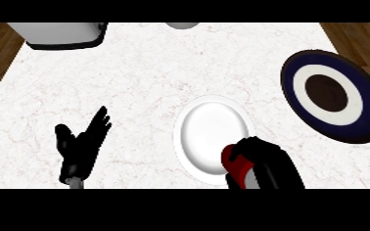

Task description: Pick the can from the plate and place it in the plate

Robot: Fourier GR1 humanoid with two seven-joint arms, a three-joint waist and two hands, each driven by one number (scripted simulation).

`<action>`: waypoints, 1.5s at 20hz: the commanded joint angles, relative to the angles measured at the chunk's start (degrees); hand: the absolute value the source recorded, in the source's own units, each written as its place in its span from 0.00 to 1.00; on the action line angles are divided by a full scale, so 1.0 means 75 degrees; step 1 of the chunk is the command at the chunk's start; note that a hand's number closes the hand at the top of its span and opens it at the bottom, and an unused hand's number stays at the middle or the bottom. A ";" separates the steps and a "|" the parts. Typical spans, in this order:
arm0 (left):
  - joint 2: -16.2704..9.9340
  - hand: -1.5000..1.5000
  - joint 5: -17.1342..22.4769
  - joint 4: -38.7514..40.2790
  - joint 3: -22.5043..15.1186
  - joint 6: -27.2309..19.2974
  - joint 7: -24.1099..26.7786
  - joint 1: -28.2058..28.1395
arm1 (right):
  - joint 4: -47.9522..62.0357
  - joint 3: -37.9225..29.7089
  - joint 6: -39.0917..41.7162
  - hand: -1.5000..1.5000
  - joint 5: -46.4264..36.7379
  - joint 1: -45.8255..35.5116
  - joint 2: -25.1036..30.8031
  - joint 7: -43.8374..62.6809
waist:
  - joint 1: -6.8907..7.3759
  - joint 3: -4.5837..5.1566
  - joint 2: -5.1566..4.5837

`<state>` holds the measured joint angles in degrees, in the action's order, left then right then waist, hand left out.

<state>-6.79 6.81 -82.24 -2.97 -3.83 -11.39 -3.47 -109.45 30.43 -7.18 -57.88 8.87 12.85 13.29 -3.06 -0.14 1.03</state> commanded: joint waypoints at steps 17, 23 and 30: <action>0.0222 0.50 -0.0201 -0.0148 -0.0219 -0.0125 -0.0354 0.0445 | -0.1326 -0.2941 -0.3905 1.00 0.5934 0.1950 0.0489 -0.2821 | 0.0375 -0.0014 -0.0125; 0.0010 0.50 -0.0094 0.0069 0.0014 0.0091 -0.0419 0.0701 | 0.1370 -0.4911 -0.3575 1.00 0.7189 0.0564 0.0619 -0.4307 | 0.0460 -0.0001 -0.0152; 0.0132 0.50 -0.0265 -0.0177 -0.0303 0.0184 -0.0244 0.0195 | 0.4571 -0.6623 -0.2855 1.00 0.8297 -0.1806 0.1396 -0.5450 | 0.0556 -0.0001 -0.0163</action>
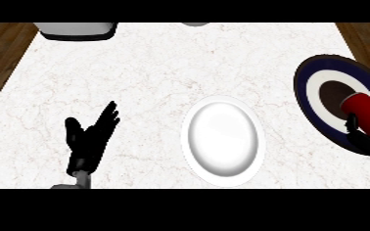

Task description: Pick the can from the plate and place it in the plate

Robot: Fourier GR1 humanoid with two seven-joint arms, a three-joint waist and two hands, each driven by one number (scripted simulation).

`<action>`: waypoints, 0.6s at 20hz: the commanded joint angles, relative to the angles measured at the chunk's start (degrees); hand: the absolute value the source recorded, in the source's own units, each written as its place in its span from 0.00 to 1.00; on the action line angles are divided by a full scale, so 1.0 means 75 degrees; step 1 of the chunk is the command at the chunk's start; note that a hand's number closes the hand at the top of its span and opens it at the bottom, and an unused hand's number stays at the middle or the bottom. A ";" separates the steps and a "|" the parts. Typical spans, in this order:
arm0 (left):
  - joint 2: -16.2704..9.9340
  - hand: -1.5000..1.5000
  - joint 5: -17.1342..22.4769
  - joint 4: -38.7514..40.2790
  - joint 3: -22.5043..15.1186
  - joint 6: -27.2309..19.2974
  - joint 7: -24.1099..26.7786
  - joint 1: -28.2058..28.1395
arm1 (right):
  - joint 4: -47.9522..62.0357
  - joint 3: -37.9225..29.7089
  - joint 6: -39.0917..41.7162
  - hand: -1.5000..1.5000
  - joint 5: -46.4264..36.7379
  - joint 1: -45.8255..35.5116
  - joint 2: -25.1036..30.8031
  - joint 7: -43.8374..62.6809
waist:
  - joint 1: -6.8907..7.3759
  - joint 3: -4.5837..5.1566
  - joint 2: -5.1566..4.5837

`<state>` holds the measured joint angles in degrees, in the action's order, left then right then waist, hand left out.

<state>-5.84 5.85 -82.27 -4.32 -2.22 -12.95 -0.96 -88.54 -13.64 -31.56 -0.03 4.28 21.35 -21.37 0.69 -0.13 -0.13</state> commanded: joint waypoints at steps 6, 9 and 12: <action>0.0238 0.50 -0.0300 0.0096 -0.0250 -0.0097 0.0225 -0.0155 | 0.5035 -0.1466 0.1125 1.00 0.0782 -0.3009 0.1035 -0.2160 | 0.0075 0.0001 -0.0027; 0.0076 0.50 -0.0094 -0.0139 0.0014 -0.0034 -0.0279 0.0204 | 0.6512 -0.1741 0.1507 1.00 0.0852 -0.3578 0.1279 -0.3071 | 0.0036 0.0003 -0.0016; 0.0013 0.50 0.0003 -0.0117 -0.0006 0.0179 -0.0099 0.0163 | 0.7277 -0.1226 0.1500 1.00 0.0189 -0.3983 0.2154 -0.1204 | 0.0254 0.0004 -0.0074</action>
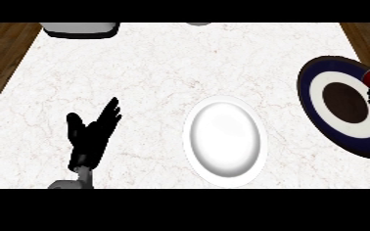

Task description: Pick the can from the plate and place it in the plate

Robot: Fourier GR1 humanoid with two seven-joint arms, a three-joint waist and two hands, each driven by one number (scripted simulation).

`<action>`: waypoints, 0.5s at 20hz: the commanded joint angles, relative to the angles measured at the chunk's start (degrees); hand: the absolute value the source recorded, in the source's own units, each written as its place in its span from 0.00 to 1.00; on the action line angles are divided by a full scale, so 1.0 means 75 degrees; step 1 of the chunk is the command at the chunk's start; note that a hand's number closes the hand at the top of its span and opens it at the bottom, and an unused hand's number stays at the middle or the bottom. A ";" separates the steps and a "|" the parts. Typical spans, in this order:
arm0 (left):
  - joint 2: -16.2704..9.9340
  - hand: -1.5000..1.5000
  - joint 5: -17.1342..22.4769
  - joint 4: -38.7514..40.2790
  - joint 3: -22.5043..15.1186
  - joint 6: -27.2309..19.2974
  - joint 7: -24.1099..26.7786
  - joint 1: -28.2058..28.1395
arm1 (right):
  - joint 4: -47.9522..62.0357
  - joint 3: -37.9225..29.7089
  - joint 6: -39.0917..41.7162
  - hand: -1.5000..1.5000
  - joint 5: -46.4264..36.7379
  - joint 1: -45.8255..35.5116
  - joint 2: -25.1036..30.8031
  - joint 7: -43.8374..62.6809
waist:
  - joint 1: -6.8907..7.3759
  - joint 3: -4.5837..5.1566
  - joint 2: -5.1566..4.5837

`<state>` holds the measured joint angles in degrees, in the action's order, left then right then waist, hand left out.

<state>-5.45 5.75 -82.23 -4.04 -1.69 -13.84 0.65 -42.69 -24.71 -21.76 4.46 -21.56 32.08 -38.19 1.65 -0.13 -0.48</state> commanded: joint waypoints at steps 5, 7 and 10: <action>0.0140 0.50 -0.0078 0.0175 -0.0142 -0.0018 -0.0226 0.0345 | 0.2578 0.1109 0.0695 0.00 -0.1389 -0.1101 0.0837 0.0869 | 0.0291 -0.0022 -0.0121; 0.0122 0.50 -0.0089 0.0449 -0.0088 0.0146 0.0468 0.0113 | 0.3033 0.1000 0.1329 0.00 -0.1260 -0.1451 0.0924 0.0670 | 0.0253 -0.0022 -0.0115; -0.0105 0.50 0.0133 0.0056 0.0008 0.0376 0.0148 -0.0015 | 0.3323 0.0780 0.1615 0.00 -0.1078 -0.1564 0.0647 -0.0278 | 0.0294 -0.0040 -0.0109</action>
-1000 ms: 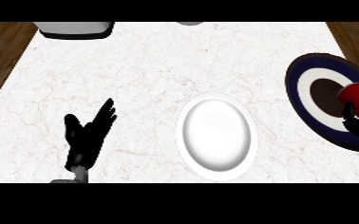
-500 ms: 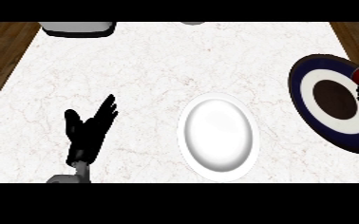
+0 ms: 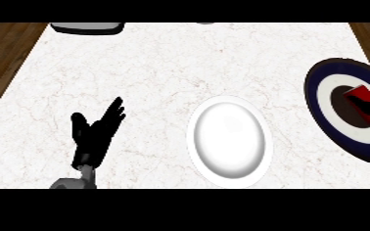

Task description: Pick the can from the plate and place it in the plate

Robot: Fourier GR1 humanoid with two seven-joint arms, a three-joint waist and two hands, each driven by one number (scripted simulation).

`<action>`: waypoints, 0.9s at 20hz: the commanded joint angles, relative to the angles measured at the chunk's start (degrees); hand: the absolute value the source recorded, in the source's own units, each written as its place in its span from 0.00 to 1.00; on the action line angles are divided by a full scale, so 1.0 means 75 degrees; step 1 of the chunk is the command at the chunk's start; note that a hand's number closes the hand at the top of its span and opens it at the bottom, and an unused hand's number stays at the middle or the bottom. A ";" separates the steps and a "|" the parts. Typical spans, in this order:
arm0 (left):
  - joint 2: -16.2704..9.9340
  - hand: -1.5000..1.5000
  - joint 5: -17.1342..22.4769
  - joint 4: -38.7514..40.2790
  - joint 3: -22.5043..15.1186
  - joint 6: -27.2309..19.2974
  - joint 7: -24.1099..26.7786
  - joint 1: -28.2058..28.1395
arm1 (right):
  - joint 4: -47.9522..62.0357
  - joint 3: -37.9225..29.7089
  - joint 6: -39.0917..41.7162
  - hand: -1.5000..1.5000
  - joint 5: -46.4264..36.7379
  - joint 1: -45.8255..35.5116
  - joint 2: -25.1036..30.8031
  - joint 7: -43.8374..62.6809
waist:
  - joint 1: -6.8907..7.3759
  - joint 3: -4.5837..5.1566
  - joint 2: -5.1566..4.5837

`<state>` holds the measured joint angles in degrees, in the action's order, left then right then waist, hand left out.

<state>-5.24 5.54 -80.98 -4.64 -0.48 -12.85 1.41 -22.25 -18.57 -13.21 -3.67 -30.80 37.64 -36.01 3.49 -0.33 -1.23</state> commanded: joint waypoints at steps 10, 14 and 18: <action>0.0016 0.50 -0.0036 0.0130 0.0212 -0.0193 -0.0071 0.0219 | 0.1309 -0.1678 0.2254 0.00 0.1613 -0.0543 0.0331 -0.1514 | -0.0191 -0.0005 0.0012; -0.0077 0.50 -0.0053 0.0165 0.0188 -0.0021 0.0172 0.0056 | 0.1645 -0.1885 0.3474 0.00 0.1823 -0.0350 0.0910 -0.1285 | -0.0170 -0.0013 0.0004; 0.0139 0.50 -0.0015 -0.0316 0.0022 -0.0210 -0.0375 0.0055 | 0.1724 -0.1822 0.4944 0.00 0.1789 0.0517 0.1109 -0.1886 | -0.0260 -0.0021 0.0042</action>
<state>-4.94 5.13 -82.10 -4.20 -1.44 -13.59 0.91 -10.43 -31.66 15.23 9.04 -30.52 44.20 -47.89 2.05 -0.44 -1.01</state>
